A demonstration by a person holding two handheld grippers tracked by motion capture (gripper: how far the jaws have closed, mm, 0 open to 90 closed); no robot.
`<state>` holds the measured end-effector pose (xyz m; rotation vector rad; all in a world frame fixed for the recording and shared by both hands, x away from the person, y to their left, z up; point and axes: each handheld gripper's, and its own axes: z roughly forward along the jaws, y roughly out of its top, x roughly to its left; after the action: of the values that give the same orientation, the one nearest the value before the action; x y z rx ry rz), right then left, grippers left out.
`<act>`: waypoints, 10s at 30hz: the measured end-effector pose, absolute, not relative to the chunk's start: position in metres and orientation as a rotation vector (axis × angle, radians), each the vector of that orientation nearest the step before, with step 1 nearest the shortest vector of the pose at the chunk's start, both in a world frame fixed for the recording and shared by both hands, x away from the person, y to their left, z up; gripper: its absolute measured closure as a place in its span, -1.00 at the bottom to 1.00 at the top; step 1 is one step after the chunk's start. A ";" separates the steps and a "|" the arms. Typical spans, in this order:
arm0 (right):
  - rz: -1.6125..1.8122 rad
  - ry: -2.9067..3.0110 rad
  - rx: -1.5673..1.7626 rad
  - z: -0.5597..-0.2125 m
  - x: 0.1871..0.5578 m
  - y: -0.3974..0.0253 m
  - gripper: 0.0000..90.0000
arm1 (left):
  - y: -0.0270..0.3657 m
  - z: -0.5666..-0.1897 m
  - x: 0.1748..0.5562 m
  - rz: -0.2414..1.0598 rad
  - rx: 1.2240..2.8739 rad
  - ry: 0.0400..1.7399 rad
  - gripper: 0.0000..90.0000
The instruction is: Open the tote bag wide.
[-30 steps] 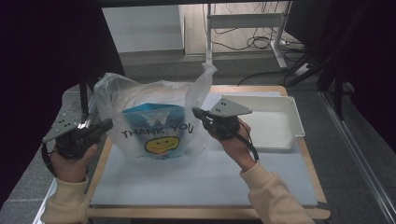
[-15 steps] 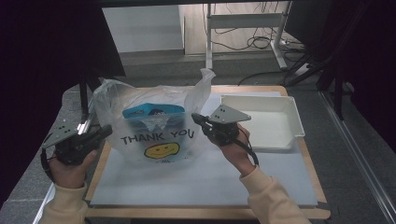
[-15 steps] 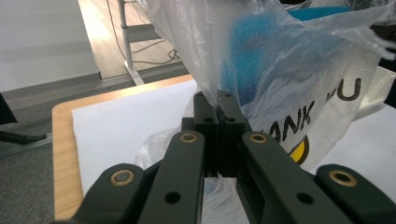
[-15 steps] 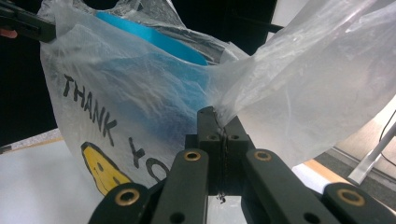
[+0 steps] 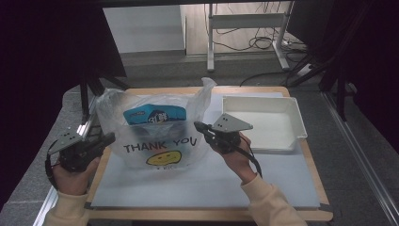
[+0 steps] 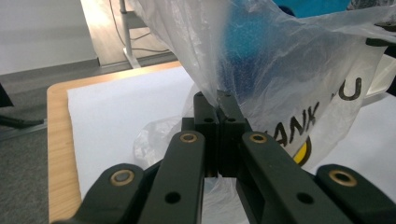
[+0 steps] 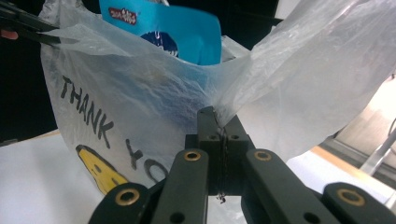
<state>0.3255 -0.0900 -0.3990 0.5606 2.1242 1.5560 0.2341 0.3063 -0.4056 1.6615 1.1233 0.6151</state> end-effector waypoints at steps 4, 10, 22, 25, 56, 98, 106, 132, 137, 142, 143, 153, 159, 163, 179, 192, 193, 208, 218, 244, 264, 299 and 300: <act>1.559 2.140 0.573 -0.404 0.327 -0.089 0.97 | 0.306 -0.409 0.234 0.617 1.671 1.135 0.99; 1.547 2.161 0.577 -0.410 0.327 -0.087 0.97 | 0.307 -0.415 0.234 0.608 1.683 1.152 0.99; 1.530 2.197 0.619 -0.422 0.331 -0.087 0.97 | 0.304 -0.421 0.236 0.591 1.698 1.152 0.99; 1.519 2.212 0.618 -0.426 0.331 -0.087 0.97 | 0.303 -0.424 0.238 0.585 1.705 1.158 1.00; 1.399 2.337 0.640 -0.457 0.336 -0.083 0.97 | 0.298 -0.453 0.243 0.525 1.775 1.216 0.99; 1.301 2.427 0.668 -0.487 0.332 -0.082 0.97 | 0.297 -0.481 0.241 0.464 1.829 1.266 1.00; 1.280 2.455 0.681 -0.494 0.333 -0.079 0.97 | 0.299 -0.489 0.244 0.449 1.840 1.285 1.00; 1.194 2.549 0.716 -0.520 0.333 -0.076 0.97 | 0.292 -0.512 0.247 0.382 1.897 1.316 0.99; 1.156 2.572 0.719 -0.526 0.333 -0.074 0.97 | 0.290 -0.517 0.248 0.374 1.919 1.315 0.99; 1.118 2.605 0.731 -0.532 0.334 -0.072 0.97 | 0.289 -0.522 0.249 0.360 1.930 1.324 0.99; 1.113 2.609 0.730 -0.532 0.334 -0.072 0.97 | 0.288 -0.523 0.250 0.357 1.932 1.324 0.99; 1.095 2.625 0.750 -0.534 0.334 -0.076 0.97 | 0.285 -0.535 0.252 0.312 1.973 1.343 0.99; 1.092 2.621 0.744 -0.534 0.333 -0.076 0.97 | 0.283 -0.538 0.253 0.315 1.981 1.343 0.99; 1.094 2.623 0.743 -0.534 0.334 -0.077 0.97 | 0.282 -0.540 0.255 0.310 1.989 1.345 0.99; 1.129 2.612 0.758 -0.528 0.334 -0.080 0.64 | 0.280 -0.544 0.256 0.300 2.004 1.343 0.98; 1.331 2.501 0.755 -0.481 0.314 -0.125 0.06 | 0.281 -0.544 0.257 0.295 1.999 1.344 0.97; 1.333 2.484 0.752 -0.477 0.314 -0.130 0.05 | 0.281 -0.544 0.257 0.294 1.999 1.344 0.97; 1.470 2.334 0.750 -0.412 0.341 -0.130 -0.11 | 0.280 -0.544 0.257 0.297 1.995 1.348 0.97; 1.335 2.477 0.755 -0.420 0.373 -0.082 -0.13 | 0.281 -0.544 0.257 0.297 2.004 1.339 0.97; 1.043 2.509 0.939 -0.509 0.368 -0.085 0.95 | 0.280 -0.544 0.256 0.298 2.007 1.340 0.97; 1.017 2.532 0.965 -0.528 0.372 -0.088 0.95 | 0.280 -0.536 0.248 0.381 1.948 1.329 0.48; 1.021 2.534 0.942 -0.528 0.370 -0.086 0.95 | 0.308 -0.501 0.363 0.362 1.908 1.404 -0.29; 1.021 2.534 0.942 -0.528 0.369 -0.086 0.95 | 0.306 -0.504 0.364 0.355 1.915 1.409 -0.22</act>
<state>0.3694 -0.0858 -0.5285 0.9421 2.5335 1.0210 0.3636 0.3065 -0.5040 1.9153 1.4086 0.3552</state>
